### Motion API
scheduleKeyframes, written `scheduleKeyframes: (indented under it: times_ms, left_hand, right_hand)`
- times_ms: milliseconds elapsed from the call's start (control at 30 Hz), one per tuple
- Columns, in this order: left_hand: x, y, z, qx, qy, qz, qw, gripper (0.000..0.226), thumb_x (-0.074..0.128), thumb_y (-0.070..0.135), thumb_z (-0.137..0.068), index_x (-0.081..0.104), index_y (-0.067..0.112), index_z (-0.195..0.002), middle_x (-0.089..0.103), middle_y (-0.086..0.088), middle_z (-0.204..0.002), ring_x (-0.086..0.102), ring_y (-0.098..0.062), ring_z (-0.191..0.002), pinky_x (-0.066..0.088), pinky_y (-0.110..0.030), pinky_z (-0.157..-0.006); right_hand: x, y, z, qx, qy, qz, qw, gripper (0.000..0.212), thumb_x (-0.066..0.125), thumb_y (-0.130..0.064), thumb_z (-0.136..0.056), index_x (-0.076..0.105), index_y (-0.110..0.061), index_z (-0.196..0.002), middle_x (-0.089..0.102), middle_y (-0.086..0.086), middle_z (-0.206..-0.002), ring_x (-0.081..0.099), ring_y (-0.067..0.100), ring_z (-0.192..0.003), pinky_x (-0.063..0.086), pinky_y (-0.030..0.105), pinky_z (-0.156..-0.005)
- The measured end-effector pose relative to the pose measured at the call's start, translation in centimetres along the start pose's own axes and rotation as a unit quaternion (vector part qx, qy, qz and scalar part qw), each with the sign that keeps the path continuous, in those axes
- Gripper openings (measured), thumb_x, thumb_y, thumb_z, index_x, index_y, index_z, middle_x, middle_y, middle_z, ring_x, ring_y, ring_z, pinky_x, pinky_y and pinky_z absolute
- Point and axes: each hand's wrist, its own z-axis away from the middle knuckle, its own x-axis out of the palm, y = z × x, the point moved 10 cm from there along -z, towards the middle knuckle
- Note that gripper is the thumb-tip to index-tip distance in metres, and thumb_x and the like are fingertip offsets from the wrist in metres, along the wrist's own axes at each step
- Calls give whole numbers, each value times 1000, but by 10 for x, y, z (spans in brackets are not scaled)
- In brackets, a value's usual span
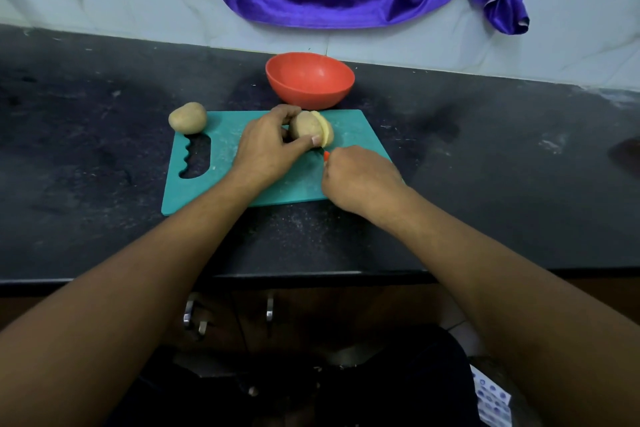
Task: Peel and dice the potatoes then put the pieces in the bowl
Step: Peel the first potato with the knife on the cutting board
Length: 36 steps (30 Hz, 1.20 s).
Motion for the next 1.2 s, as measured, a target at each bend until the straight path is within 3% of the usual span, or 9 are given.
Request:
scheduleKeyframes:
  times_ms: [133,367,533,633,700,833,900,1067,1200]
  left_hand:
    - [-2,0,2,-9,5,7,1000,57,82,41,-82,62,22,-132,71,5,-118,66,-14,-99,54,-39,-93]
    - [-13,-4,5,-34,49,29,998,61,82,44,-79,62,24,-133,70,3,-118,67,-16,-102,55,-42,-95]
    - [-23,-4,10,-50,85,16,995,62,80,44,-72,64,26,-130,71,4,-119,68,-19,-105,56,-43,-93]
    - [-22,-1,10,-45,79,-8,996,65,79,40,-72,63,24,-133,69,1,-125,67,-21,-108,54,-44,-95]
    - [-22,-1,10,-42,78,-14,996,66,77,39,-73,63,23,-135,67,-1,-127,65,-22,-110,54,-43,-96]
    - [-25,0,9,-29,93,-28,995,62,74,30,-77,63,19,-137,62,-8,-130,59,-25,-118,48,-40,-102]
    - [-27,0,8,-25,98,-36,994,62,73,25,-78,62,17,-138,61,-11,-132,56,-26,-123,44,-39,-107]
    - [-27,-13,5,-47,84,-13,995,60,72,30,-79,61,22,-138,60,-6,-133,59,-25,-119,47,-44,-105]
    - [-29,-23,5,-50,67,8,996,64,75,33,-81,57,25,-141,58,-2,-137,59,-22,-119,48,-45,-105]
  right_hand:
    - [-2,-6,-3,-4,-7,-4,1000,15,45,-26,-104,57,-17,-102,53,0,-86,56,19,-80,41,37,-65]
    - [2,30,15,7,-23,-56,998,35,40,-36,-107,43,-21,-75,45,-4,-78,52,23,-81,41,35,-74]
    - [-16,34,15,0,15,-118,993,37,43,-36,-107,50,-18,-75,54,0,-78,55,21,-74,40,34,-66]
    - [-30,39,8,1,39,-161,986,36,44,-36,-106,67,-12,-92,65,6,-83,63,27,-77,55,41,-76]
    - [-31,48,2,10,53,-218,974,36,41,-34,-106,66,-9,-98,66,9,-73,64,26,-60,58,41,-65]
    - [-10,62,-14,45,20,-359,932,19,38,-24,-107,54,-16,-99,66,9,-64,63,20,-42,43,24,-39]
    - [-1,64,-22,60,16,-399,915,15,40,-19,-104,51,-18,-94,69,12,-77,62,19,-48,45,27,-44]
    - [-15,70,-37,66,121,-327,935,14,55,-28,-99,59,-14,-97,65,4,-94,62,25,-87,46,38,-70]
    - [-10,68,-52,77,115,-305,942,41,66,-55,-91,59,-17,-102,66,3,-101,63,26,-95,52,42,-82]
